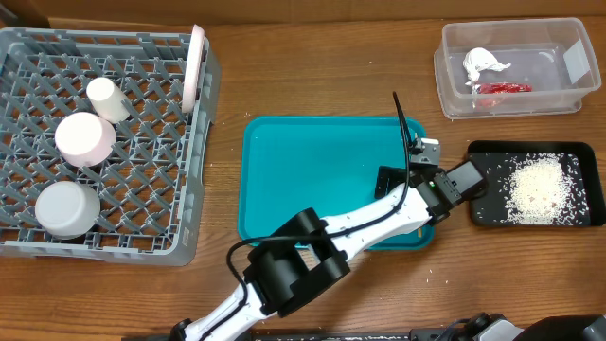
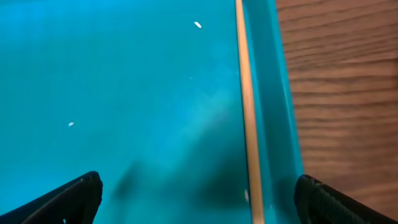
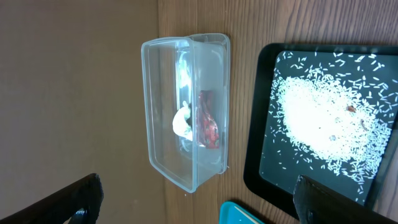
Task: Sort waste into correct bins and load items into the dishwasher
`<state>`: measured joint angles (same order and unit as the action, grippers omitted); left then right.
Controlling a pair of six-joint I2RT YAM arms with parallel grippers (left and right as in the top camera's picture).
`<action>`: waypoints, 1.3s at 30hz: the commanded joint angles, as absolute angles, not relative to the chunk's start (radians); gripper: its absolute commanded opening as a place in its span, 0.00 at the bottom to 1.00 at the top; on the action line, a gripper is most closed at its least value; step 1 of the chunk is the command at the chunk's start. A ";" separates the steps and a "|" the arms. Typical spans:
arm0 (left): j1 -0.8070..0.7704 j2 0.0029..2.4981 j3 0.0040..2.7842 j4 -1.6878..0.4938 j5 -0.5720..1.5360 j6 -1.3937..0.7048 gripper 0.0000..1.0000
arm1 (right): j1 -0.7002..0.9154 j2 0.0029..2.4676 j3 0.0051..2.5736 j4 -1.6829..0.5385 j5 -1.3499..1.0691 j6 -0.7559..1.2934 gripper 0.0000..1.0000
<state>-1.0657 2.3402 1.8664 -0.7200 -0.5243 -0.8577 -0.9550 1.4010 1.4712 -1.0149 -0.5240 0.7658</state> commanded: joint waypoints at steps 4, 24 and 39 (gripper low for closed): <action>-1.071 2.384 1.873 -0.680 -0.583 -0.846 0.97 | -0.957 1.404 1.475 -1.012 -0.524 0.761 1.00; -1.039 2.462 1.875 -0.764 -0.390 -0.841 0.04 | -0.957 1.404 1.475 -1.012 -0.524 0.761 0.99; -0.853 2.020 1.877 -1.030 -0.304 -0.731 0.04 | -0.957 1.404 1.475 -1.012 -0.524 0.761 1.00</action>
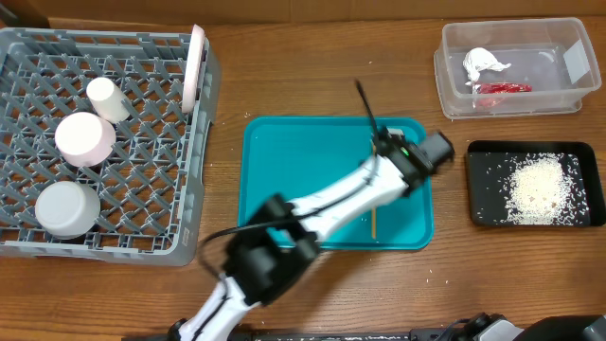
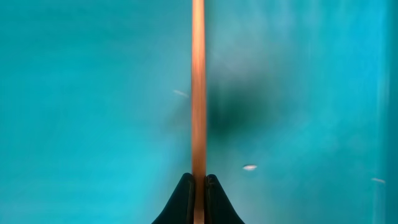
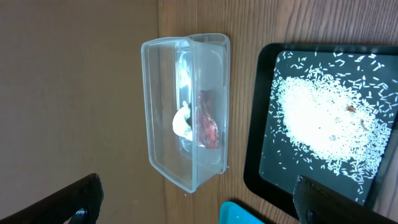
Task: Sort waste into correct bins and load items into the dishwasher
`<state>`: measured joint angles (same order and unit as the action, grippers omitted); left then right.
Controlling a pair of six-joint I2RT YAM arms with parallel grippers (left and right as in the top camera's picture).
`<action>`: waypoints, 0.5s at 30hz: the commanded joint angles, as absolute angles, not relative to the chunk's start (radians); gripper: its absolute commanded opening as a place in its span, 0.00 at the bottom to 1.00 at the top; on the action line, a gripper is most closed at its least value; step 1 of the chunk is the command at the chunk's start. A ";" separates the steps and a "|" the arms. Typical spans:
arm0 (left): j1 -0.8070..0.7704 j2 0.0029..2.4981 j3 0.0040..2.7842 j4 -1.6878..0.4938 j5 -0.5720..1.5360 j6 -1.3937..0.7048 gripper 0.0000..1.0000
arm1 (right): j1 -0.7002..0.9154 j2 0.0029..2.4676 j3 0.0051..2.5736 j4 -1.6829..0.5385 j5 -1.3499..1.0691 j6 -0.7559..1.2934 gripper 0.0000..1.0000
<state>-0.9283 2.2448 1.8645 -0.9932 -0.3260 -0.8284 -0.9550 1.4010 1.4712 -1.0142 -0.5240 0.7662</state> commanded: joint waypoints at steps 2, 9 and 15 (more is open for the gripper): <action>-0.810 1.934 1.877 -1.069 -0.286 -0.635 0.04 | -0.957 1.404 1.475 -1.012 -0.524 0.761 1.00; -0.564 1.675 1.877 -1.336 -0.298 -0.263 0.04 | -0.957 1.404 1.475 -1.012 -0.524 0.761 1.00; -0.326 1.640 1.876 -1.498 -0.294 -0.002 0.04 | -0.957 1.404 1.475 -1.012 -0.524 0.761 1.00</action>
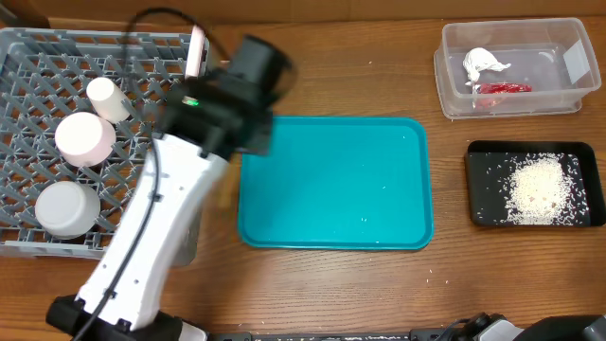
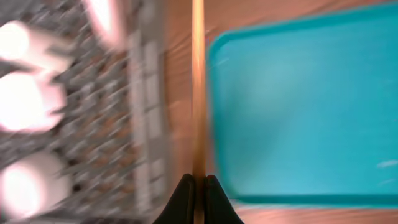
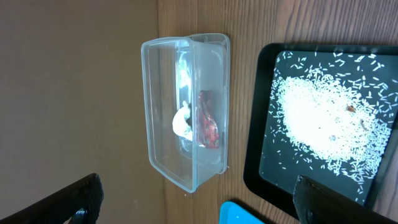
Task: Sort waste into correct bins and load items into the dishwasher
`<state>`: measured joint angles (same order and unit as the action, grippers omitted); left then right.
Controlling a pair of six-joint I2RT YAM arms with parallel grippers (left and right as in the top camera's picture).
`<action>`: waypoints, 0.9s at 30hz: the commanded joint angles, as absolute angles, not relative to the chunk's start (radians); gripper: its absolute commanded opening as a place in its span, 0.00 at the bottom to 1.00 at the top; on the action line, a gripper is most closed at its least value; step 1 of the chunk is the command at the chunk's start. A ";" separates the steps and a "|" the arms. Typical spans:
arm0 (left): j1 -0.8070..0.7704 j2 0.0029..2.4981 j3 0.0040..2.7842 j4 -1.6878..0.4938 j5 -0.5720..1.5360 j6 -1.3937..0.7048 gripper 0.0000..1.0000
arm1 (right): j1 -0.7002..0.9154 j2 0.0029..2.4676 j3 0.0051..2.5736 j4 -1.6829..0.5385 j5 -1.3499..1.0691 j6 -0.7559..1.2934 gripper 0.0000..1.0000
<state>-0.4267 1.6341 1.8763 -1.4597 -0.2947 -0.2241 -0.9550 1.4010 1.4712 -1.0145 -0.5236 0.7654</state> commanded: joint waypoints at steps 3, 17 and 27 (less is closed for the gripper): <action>-0.223 1.656 1.866 -1.510 -0.277 0.043 0.04 | -0.957 1.404 1.475 -1.012 -0.524 0.761 1.00; 0.000 1.765 1.848 -1.439 -0.179 0.173 0.04 | -0.957 1.404 1.475 -1.012 -0.524 0.761 1.00; 0.056 1.940 1.836 -1.415 -0.157 0.199 0.04 | -0.957 1.404 1.475 -1.012 -0.524 0.761 1.00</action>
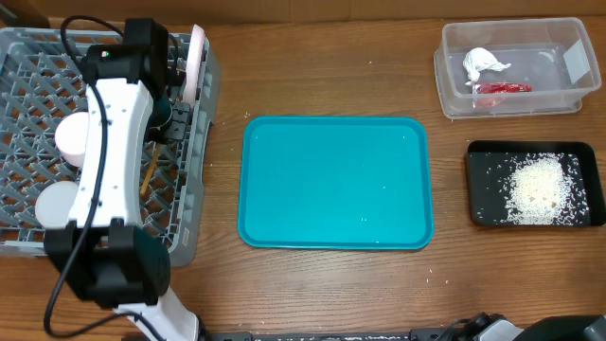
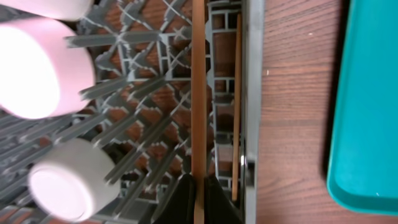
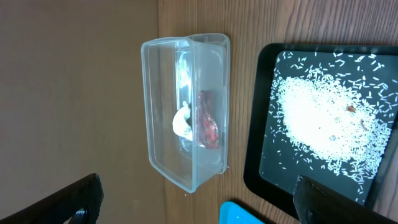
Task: Sort waste into correct bins and load items into the dishwasher
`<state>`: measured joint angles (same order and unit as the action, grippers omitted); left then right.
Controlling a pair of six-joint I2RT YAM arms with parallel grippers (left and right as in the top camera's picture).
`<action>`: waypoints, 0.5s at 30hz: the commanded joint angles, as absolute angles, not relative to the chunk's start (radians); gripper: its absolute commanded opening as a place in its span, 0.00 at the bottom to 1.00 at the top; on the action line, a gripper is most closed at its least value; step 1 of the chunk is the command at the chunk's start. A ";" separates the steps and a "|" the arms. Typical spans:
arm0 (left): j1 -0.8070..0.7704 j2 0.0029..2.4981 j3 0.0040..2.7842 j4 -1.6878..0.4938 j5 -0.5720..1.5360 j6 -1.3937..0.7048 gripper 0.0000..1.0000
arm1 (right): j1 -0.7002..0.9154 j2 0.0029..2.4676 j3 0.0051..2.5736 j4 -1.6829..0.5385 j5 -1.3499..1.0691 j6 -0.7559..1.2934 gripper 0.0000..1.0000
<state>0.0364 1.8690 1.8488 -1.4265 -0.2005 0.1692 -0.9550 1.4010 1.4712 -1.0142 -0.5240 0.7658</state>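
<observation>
My left gripper (image 2: 199, 182) is shut on a wooden chopstick (image 2: 199, 87) and holds it low over the right side of the grey dish rack (image 1: 189, 204). A second chopstick (image 2: 237, 106) lies in the rack grid just right of it, along the rack's wall. In the overhead view the left gripper (image 1: 170, 121) sits over the rack next to a pink plate (image 1: 197, 57). My right gripper (image 3: 199, 205) is open and empty, high above the clear waste bin (image 3: 186, 106).
A pink cup (image 2: 37, 68) and a white cup (image 2: 62, 186) stand upside down in the rack. The teal tray (image 1: 336, 180) holds only a few rice grains. The clear bin (image 1: 516, 66) holds white and red waste. A black tray (image 1: 535, 185) carries rice.
The left gripper, still shut on the chopstick, has moved from above the gap between rack and teal tray to low over the rack's right side. The right arm is unchanged.
The left gripper was open over a chopstick at the teal tray's right edge. Then it was shut on the chopstick on the tray. Then it held the chopstick at the rack's edge, and now inside the rack beside another chopstick. The right gripper stayed open.
</observation>
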 commanded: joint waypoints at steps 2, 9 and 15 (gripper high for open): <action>0.059 1.972 1.836 -1.412 -0.149 0.198 0.04 | -0.957 1.404 1.475 -1.012 -0.524 0.761 1.00; 0.060 2.027 1.836 -1.416 -0.130 0.174 1.00 | -0.957 1.404 1.475 -1.012 -0.524 0.761 1.00; 0.060 2.004 1.893 -1.478 -0.128 0.122 1.00 | -0.957 1.404 1.475 -1.012 -0.524 0.761 1.00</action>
